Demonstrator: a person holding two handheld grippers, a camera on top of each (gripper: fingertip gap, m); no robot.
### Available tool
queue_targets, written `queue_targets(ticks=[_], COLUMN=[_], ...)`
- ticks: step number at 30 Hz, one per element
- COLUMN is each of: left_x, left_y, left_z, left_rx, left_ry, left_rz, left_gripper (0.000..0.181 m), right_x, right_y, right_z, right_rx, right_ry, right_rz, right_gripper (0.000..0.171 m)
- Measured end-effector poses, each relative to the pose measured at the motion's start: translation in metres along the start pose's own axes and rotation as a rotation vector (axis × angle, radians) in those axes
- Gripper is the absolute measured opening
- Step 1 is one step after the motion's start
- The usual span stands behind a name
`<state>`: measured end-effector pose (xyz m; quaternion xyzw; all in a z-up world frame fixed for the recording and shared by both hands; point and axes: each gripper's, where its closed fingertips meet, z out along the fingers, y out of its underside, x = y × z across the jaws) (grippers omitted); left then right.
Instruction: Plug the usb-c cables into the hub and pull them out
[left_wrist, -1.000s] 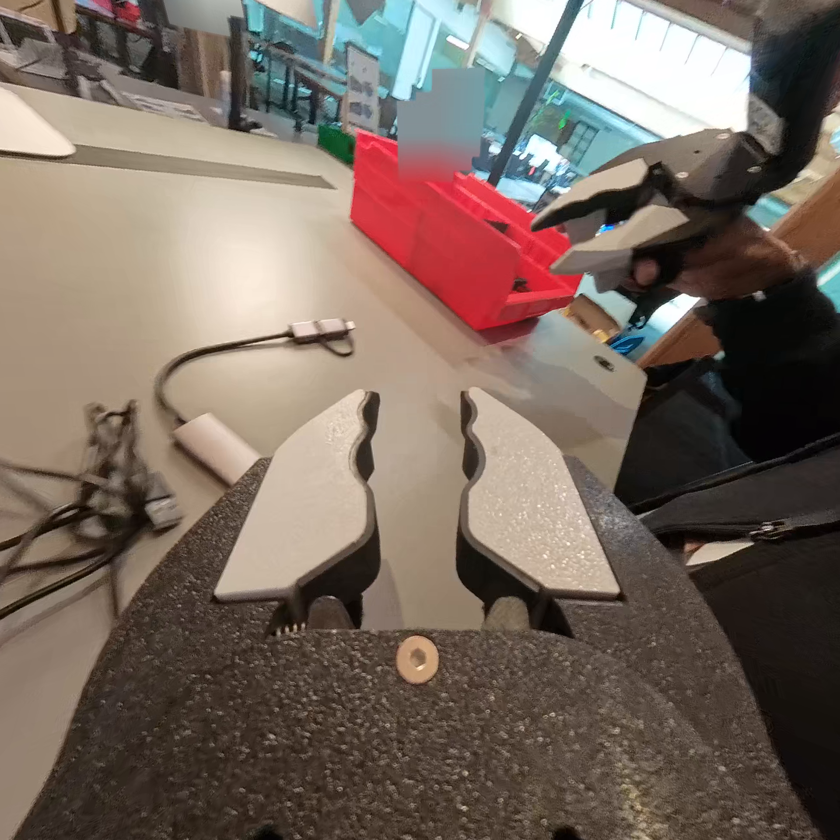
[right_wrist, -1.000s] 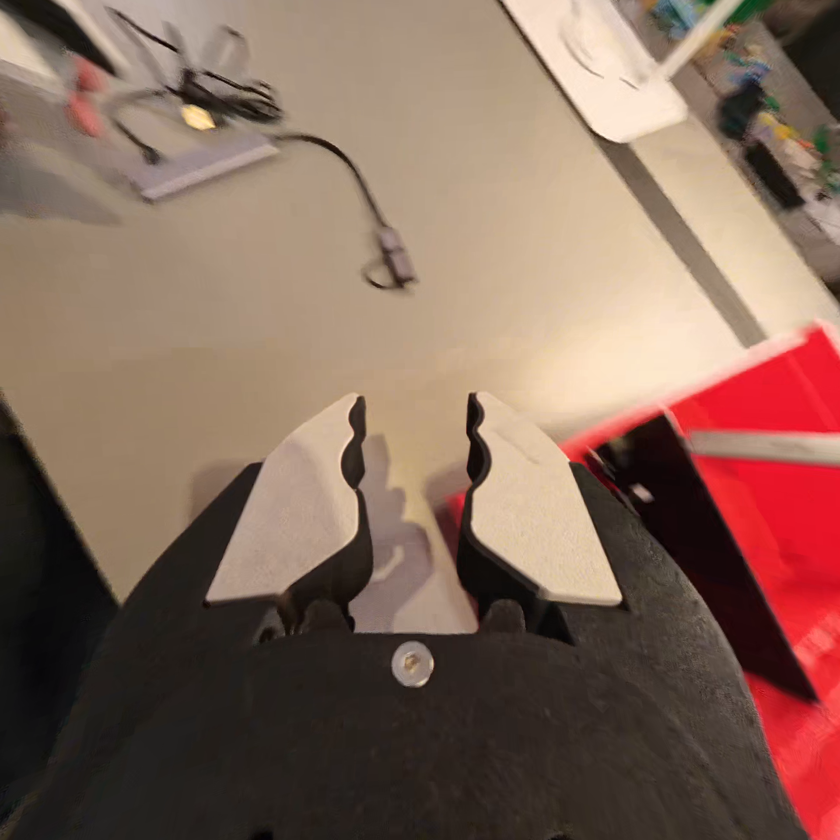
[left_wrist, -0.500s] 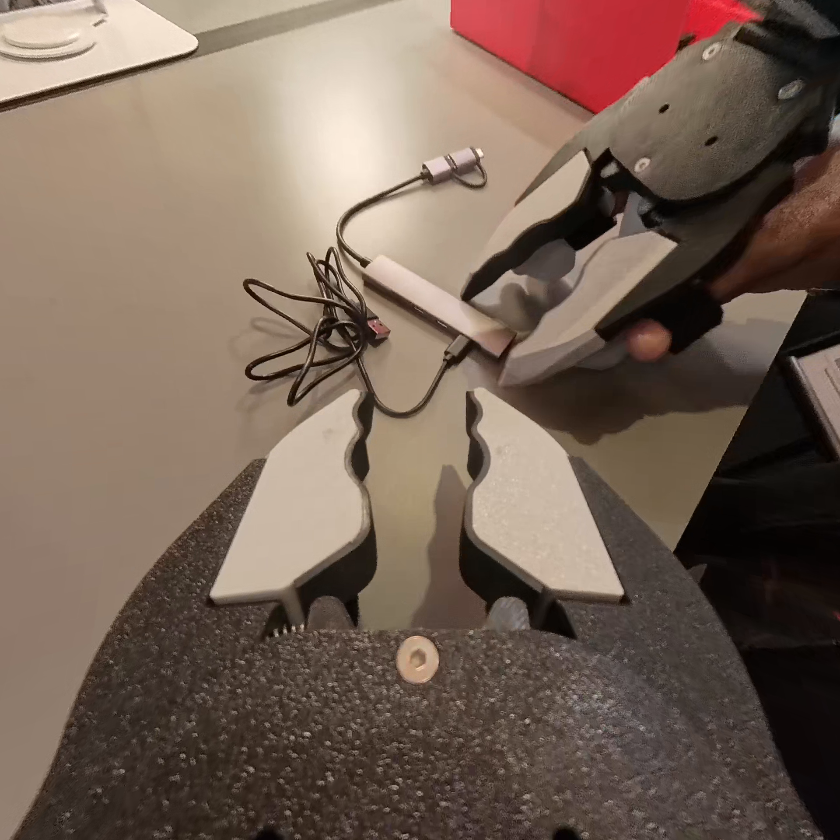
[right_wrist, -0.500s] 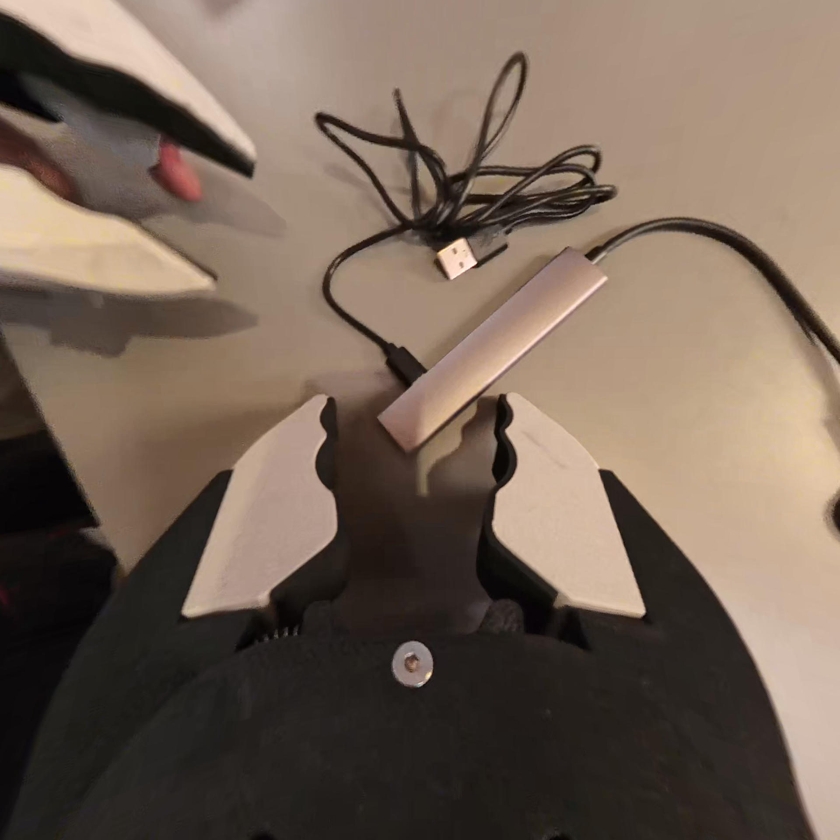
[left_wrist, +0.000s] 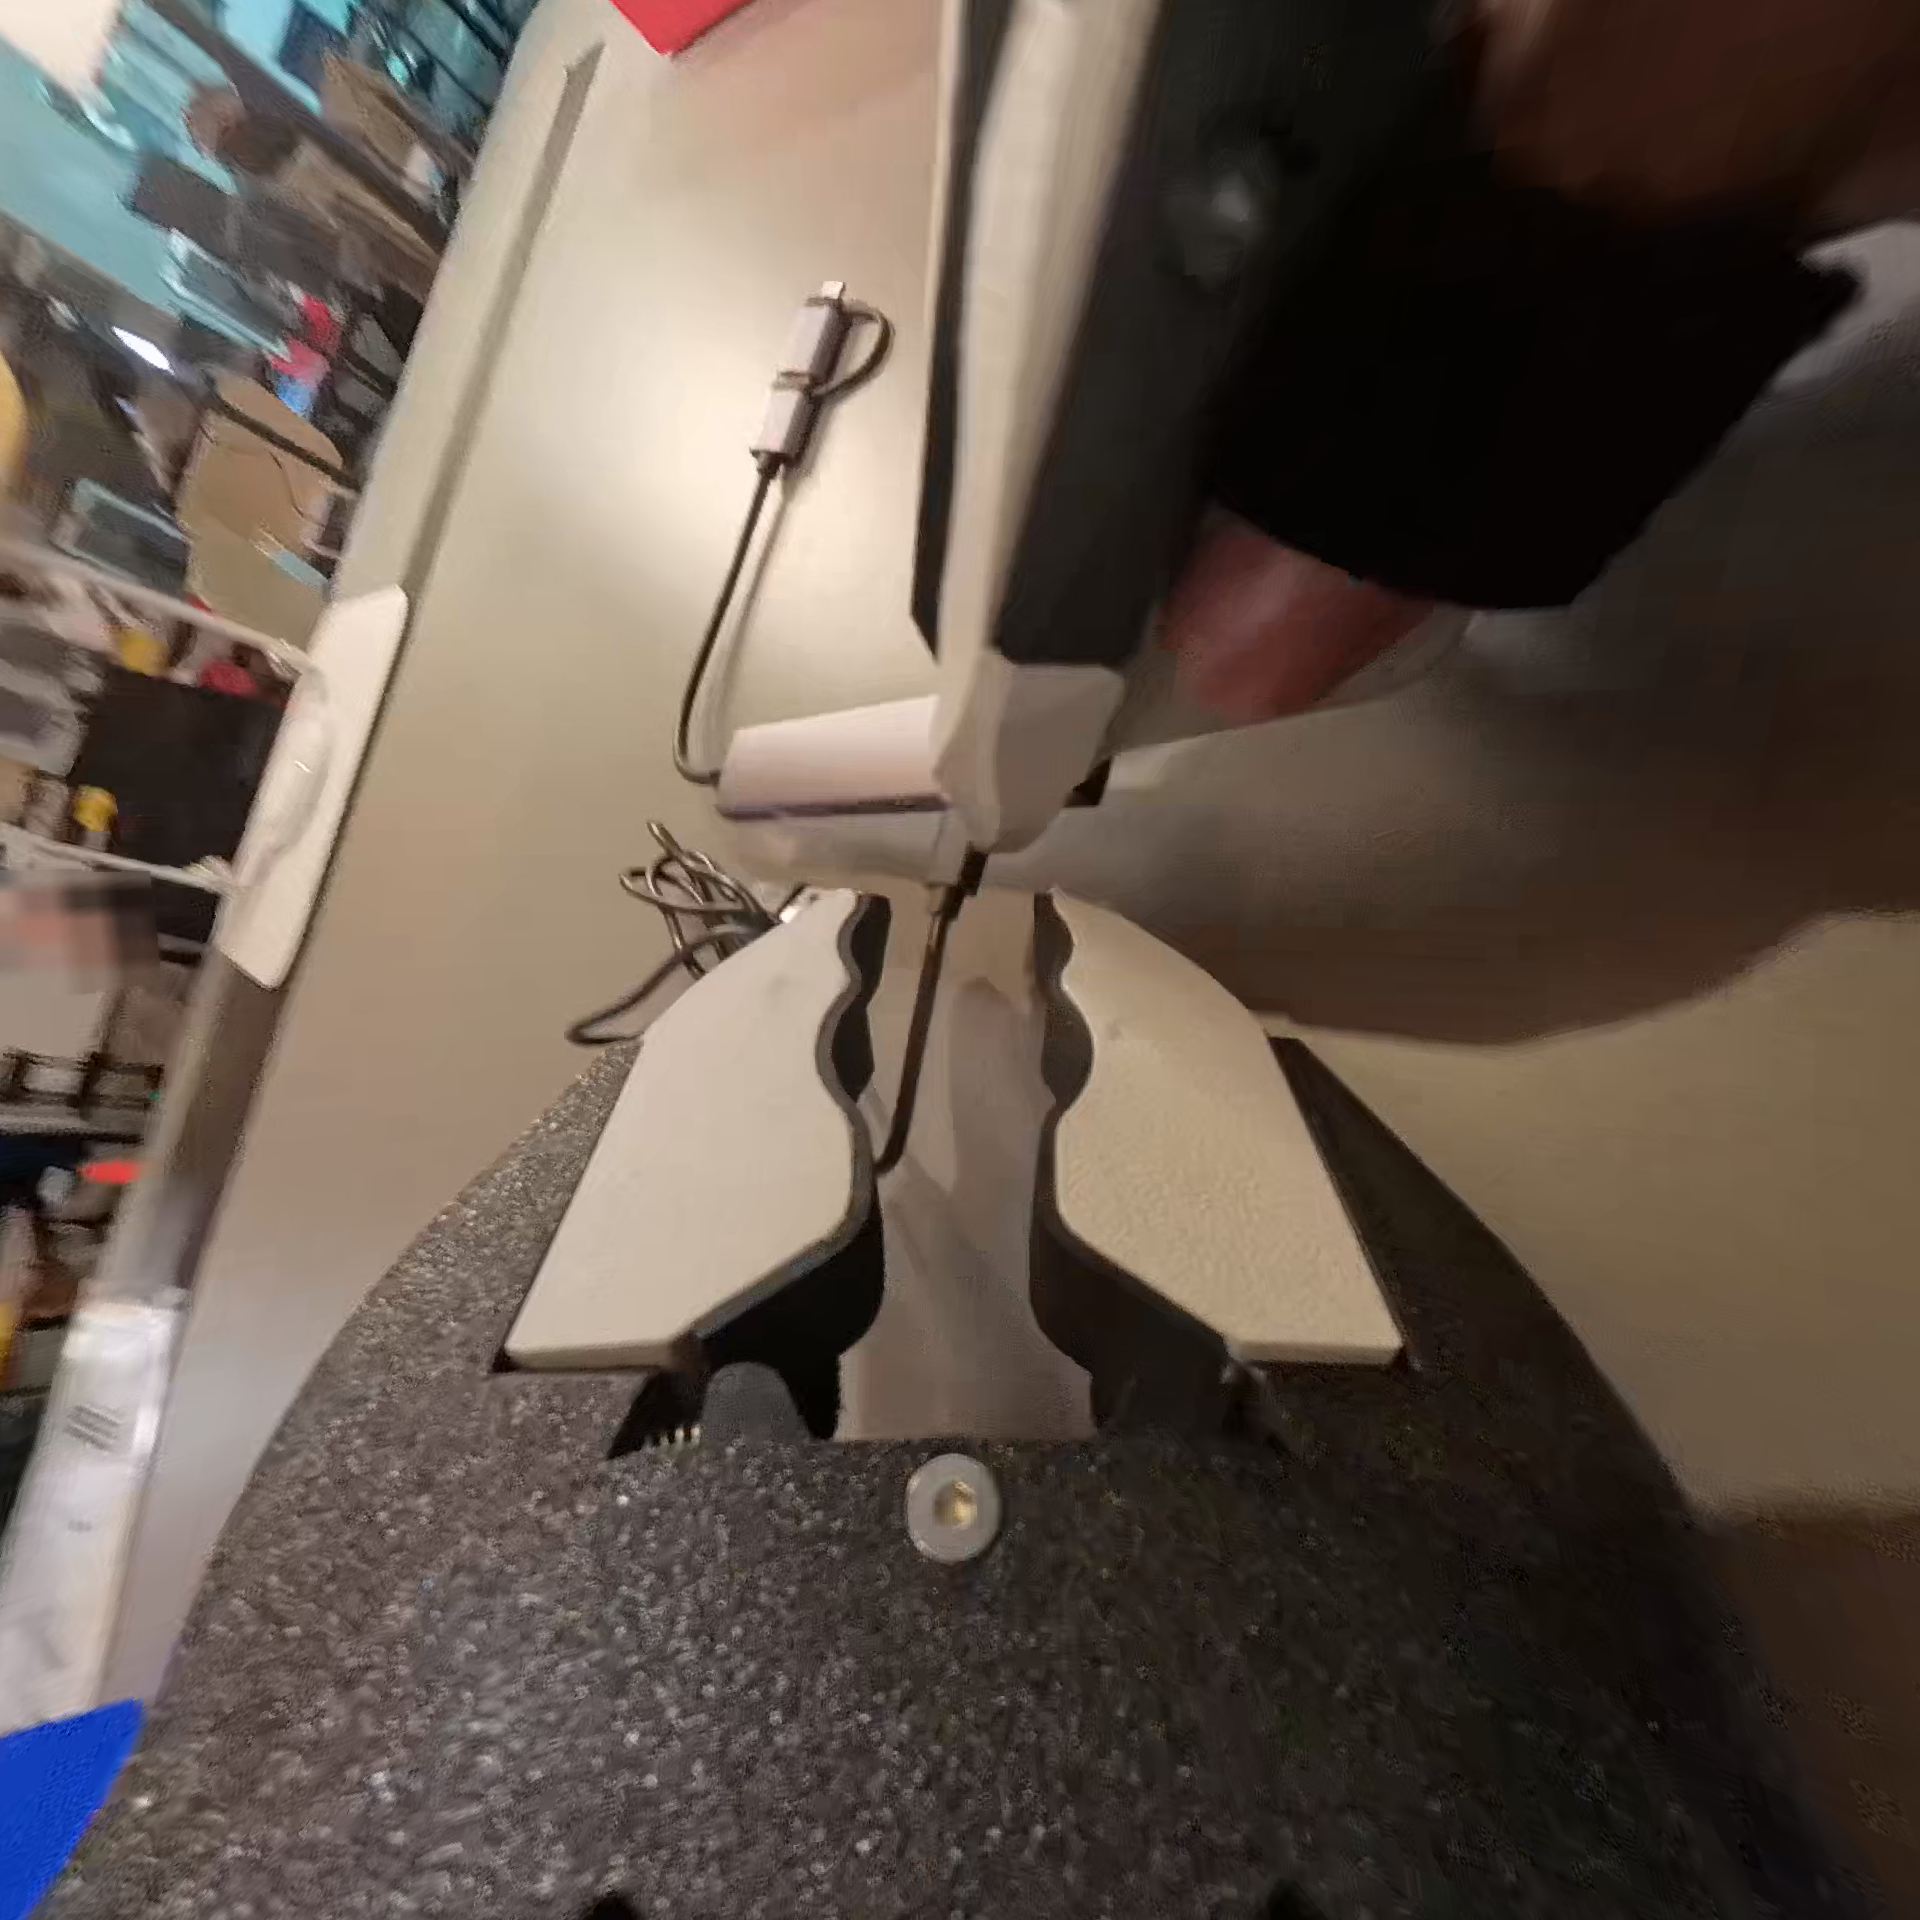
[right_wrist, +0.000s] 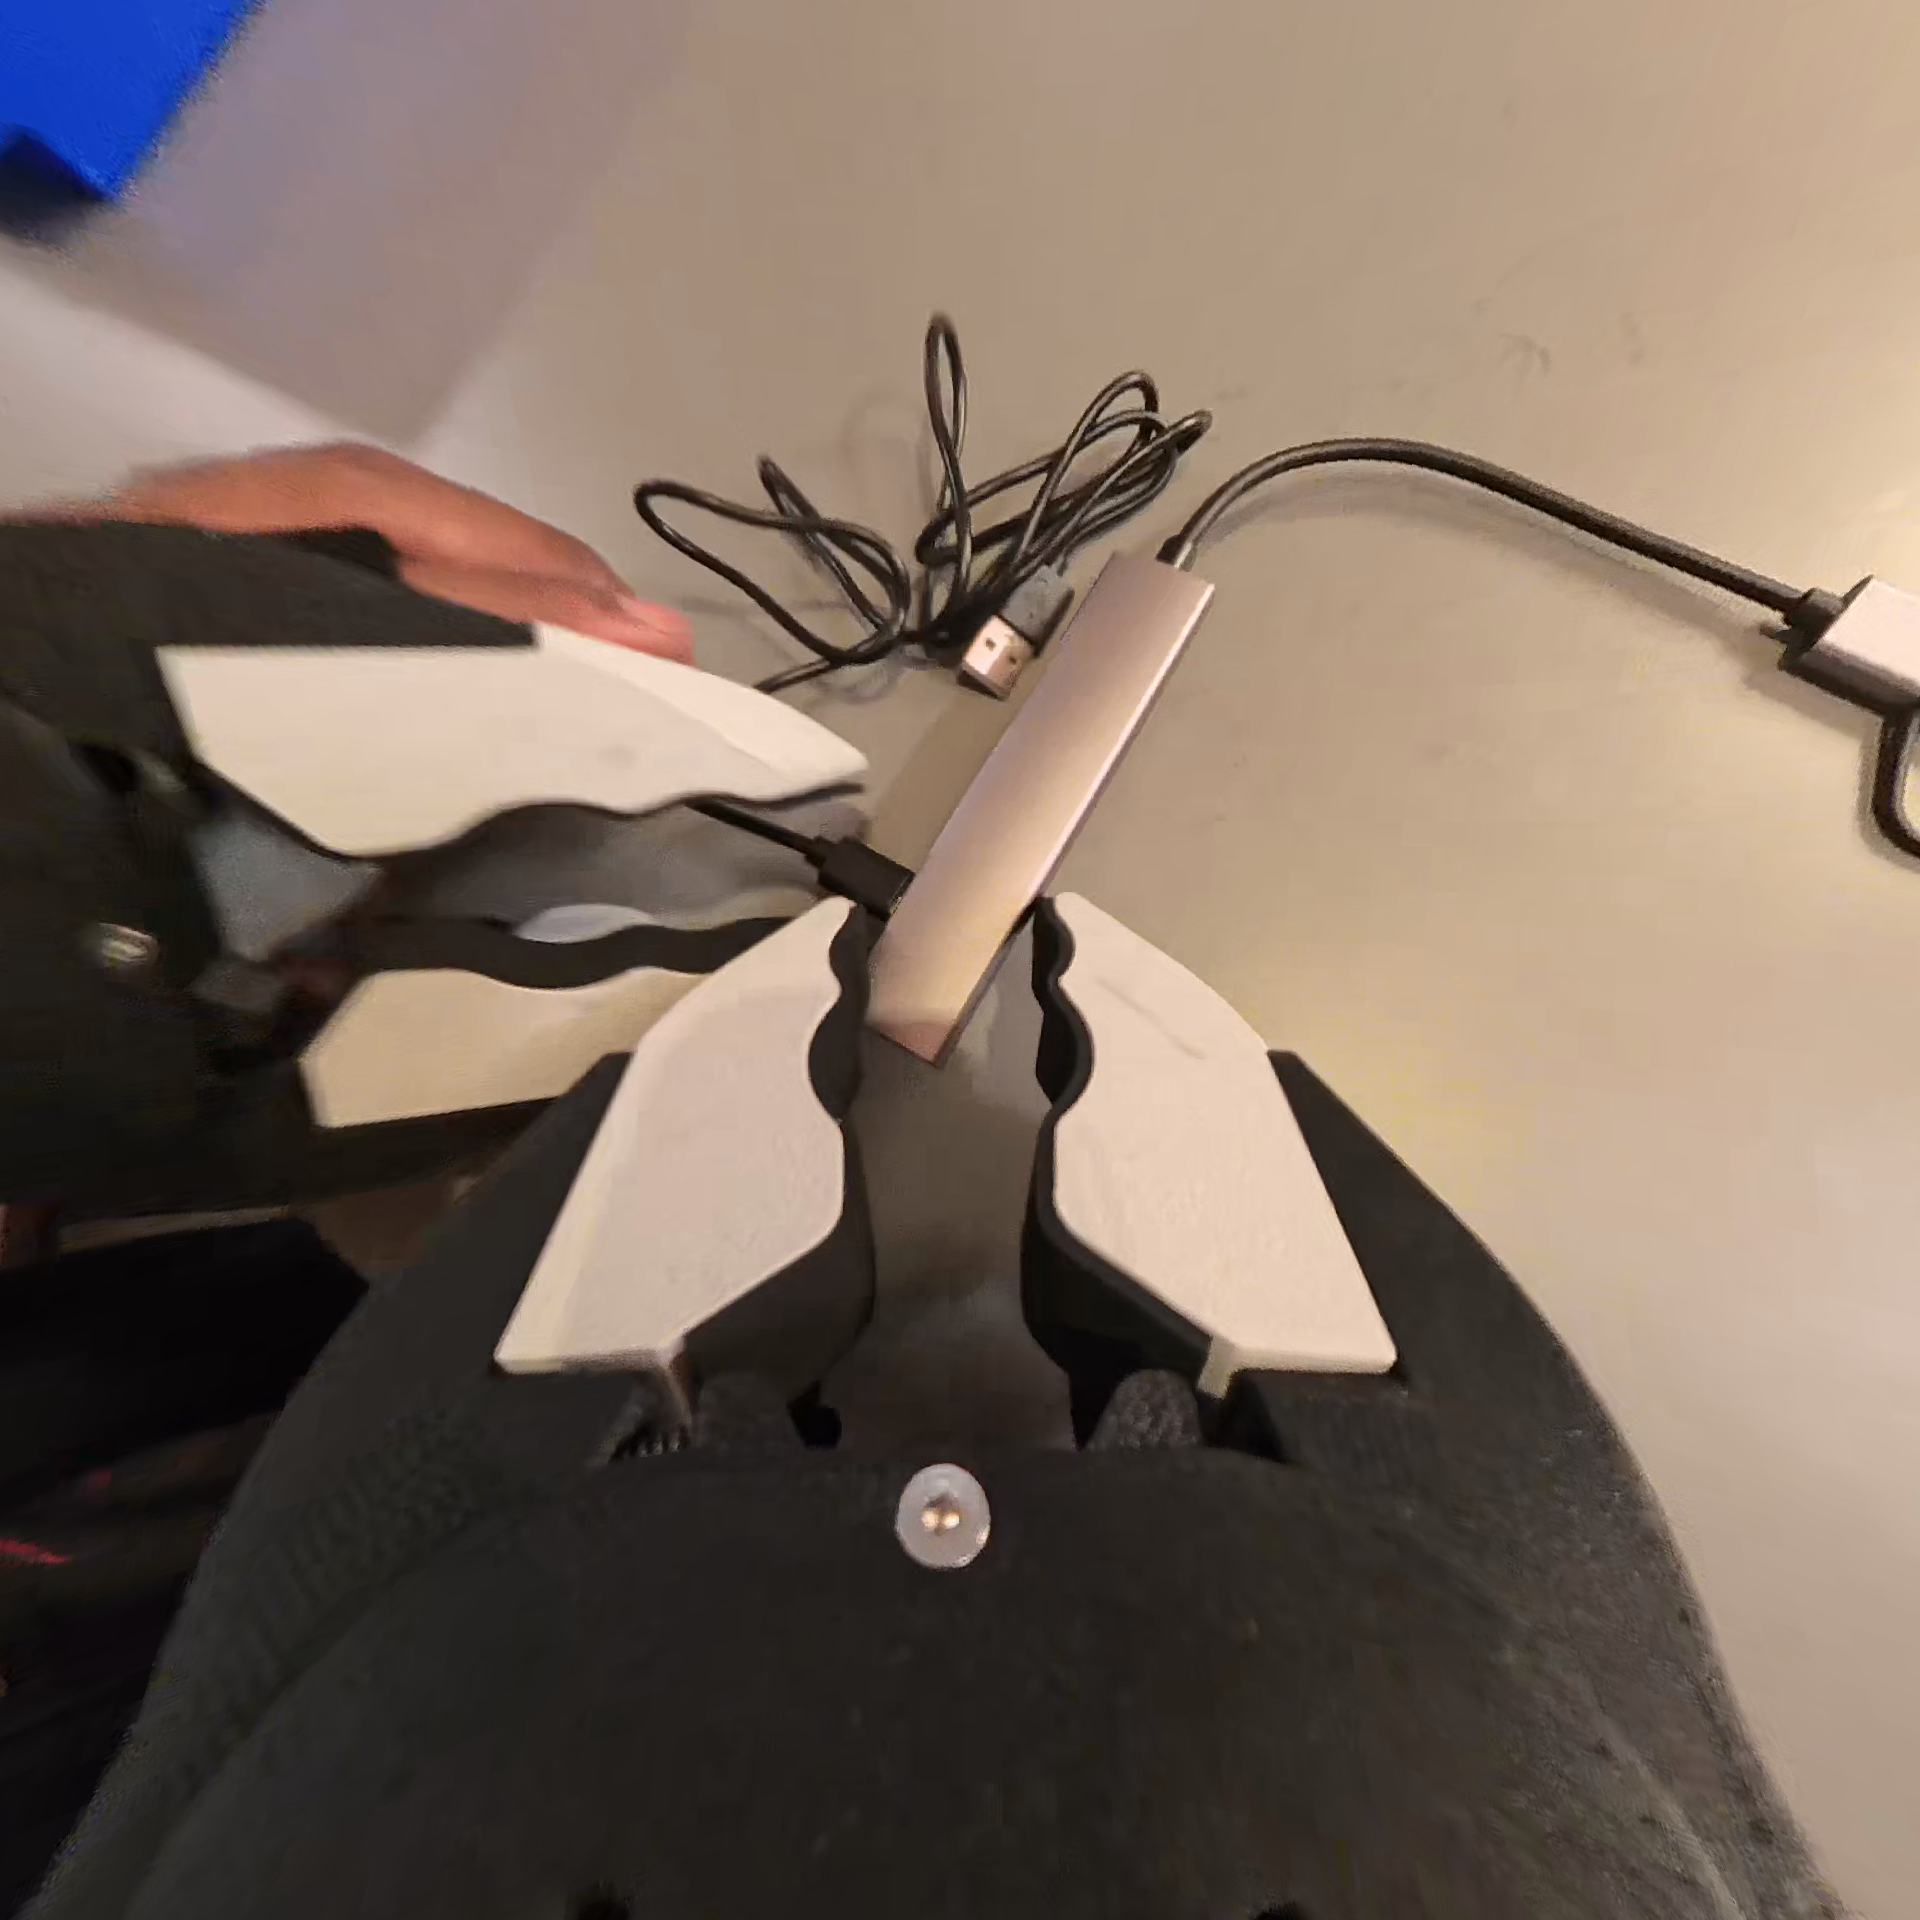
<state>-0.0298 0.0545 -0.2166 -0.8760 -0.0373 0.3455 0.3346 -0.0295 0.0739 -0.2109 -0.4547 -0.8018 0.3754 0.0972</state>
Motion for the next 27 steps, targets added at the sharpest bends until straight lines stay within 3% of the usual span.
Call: queue_targets(ticks=[4, 7, 15, 19, 27], left_x=[-0.006, -0.007, -0.009, -0.018, -0.015], left_y=[-0.014, -0.018, -0.041, -0.062, -0.11], left_z=[0.006, 0.006, -0.009, -0.014, -0.019], left_rx=[0.066, 0.128, 0.193, 0.201, 0.209], left_ry=[-0.121, -0.168, 0.013, 0.059, 0.15], left_rz=[0.16, 0.224, 0.094, 0.045, 0.043], left_gripper=[0.014, 0.008, 0.008, 0.007, 0.007], right_x=[-0.008, -0.007, -0.002, -0.004, -0.002], right_y=[-0.004, -0.01, -0.034, -0.038, -0.034], right_z=[-0.008, -0.016, -0.068, -0.089, -0.11], right_rx=[0.047, 0.131, 0.429, 0.441, 0.453], right_ry=[-0.053, -0.082, -0.15, -0.212, -0.346], right_rz=[0.059, -0.018, -0.531, -0.784, -0.998], right_gripper=[0.03, 0.029, 0.04, 0.046, 0.047])
